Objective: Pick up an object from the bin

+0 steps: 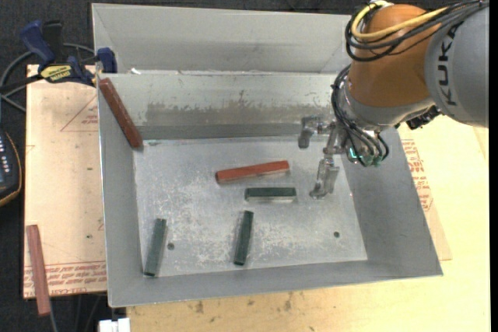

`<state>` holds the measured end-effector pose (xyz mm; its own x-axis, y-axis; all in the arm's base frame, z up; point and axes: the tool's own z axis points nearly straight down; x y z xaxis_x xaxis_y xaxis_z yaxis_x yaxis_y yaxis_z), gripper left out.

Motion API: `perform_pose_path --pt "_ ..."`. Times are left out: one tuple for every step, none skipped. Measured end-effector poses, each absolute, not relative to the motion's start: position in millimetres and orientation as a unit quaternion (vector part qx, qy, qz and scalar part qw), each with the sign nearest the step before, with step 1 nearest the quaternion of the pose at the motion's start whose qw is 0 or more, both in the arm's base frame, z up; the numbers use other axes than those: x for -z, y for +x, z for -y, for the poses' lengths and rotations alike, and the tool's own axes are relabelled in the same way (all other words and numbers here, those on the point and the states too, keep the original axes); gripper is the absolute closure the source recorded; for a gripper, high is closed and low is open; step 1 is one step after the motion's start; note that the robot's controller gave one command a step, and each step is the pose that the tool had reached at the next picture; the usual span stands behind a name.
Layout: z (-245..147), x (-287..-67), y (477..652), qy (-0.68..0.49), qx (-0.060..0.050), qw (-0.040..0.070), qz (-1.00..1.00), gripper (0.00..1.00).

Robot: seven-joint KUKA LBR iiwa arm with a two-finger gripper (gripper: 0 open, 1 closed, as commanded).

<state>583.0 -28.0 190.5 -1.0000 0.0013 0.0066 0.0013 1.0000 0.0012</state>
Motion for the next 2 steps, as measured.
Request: perform_pose_path --pt "-3.1 -72.4 645.8 0.078 0.001 0.000 0.997 0.00" --pt "-2.4 -76.0 646.2 0.077 0.000 -0.002 0.997 1.00"
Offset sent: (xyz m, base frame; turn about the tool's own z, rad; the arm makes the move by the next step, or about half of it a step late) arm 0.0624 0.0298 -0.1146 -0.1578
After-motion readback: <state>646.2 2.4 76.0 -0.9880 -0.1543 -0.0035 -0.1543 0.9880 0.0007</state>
